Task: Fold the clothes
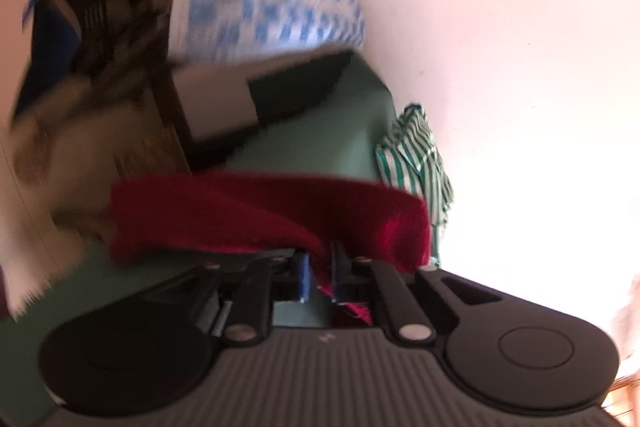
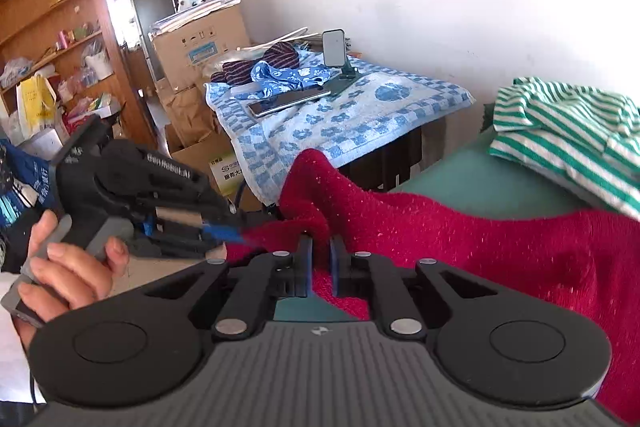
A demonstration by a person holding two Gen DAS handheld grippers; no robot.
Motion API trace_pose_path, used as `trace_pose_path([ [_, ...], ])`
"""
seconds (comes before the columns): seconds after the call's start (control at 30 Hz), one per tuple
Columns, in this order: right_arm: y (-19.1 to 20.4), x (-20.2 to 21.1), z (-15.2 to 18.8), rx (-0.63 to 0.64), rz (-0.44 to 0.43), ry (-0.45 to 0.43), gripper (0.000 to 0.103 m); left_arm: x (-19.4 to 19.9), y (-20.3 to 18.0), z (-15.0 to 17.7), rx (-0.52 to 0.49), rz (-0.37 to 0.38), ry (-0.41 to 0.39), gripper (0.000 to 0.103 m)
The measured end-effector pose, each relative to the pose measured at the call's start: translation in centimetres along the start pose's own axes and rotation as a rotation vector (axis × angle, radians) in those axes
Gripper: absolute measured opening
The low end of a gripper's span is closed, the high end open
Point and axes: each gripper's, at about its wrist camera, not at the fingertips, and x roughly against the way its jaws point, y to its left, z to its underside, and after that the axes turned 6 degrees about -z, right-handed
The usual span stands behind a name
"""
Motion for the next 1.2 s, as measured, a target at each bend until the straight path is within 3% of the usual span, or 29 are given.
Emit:
trace_pose_path([
  [0.1,0.3,-0.5,0.7,-0.015,-0.004,0.01,0.009,0.7,-1.6,-0.5,-0.09,-0.044,-0.03,0.0],
  [0.2,0.6,-1.2,1.2,-0.049,-0.029,0.063,0.018,1.6,-5.0,-0.4,-0.291,-0.14,-0.089,0.0],
  [0.27,0.1,-0.2,1.6,-0.11,-0.015,0.056,0.04,2.1,-8.5,0.2,-0.485,-0.196,-0.131,0.0],
  [0.3,-0.2,0.6,1.8,-0.148,0.0,0.039,0.045,2.3,-10.3,0.5,-0.581,-0.211,-0.146,0.0],
  [0.4,-2.3,4.7,2.6,-0.287,0.053,-0.048,0.047,2.3,-16.3,2.1,-0.82,-0.196,-0.193,0.0],
  [0.5,-4.8,9.9,4.0,-0.394,0.158,-0.121,0.047,1.2,-21.6,5.6,-1.038,-0.135,-0.194,0.0],
  [0.57,-6.6,13.7,5.6,-0.481,0.237,-0.172,0.047,-0.4,-24.4,9.2,-1.184,-0.091,-0.173,0.0],
  [0.7,-10.0,21.2,9.6,-0.652,0.381,-0.281,0.05,-5.2,-25.9,19.2,-1.458,-0.082,-0.095,0.0],
  [0.87,-12.3,26.2,14.1,-0.734,0.399,-0.32,0.053,-10.3,-23.3,32.3,-1.754,-0.078,0.056,0.001],
  [0.97,-13.6,28.0,16.3,-0.764,0.38,-0.321,0.056,-12.0,-20.8,36.0,-1.815,-0.109,0.126,0.014],
  [1.03,-14.2,27.5,16.6,-0.768,0.315,-0.305,0.057,-11.8,-19.8,36.8,-1.827,-0.138,0.138,0.036],
  [1.13,-14.7,26.4,16.5,-0.757,0.213,-0.275,0.057,-10.4,-19.2,37.4,-1.851,-0.173,0.109,0.058],
  [1.2,-14.4,25.1,15.3,-0.699,0.196,-0.24,0.058,-8.8,-19.6,37.8,-1.864,-0.178,0.08,0.068],
])
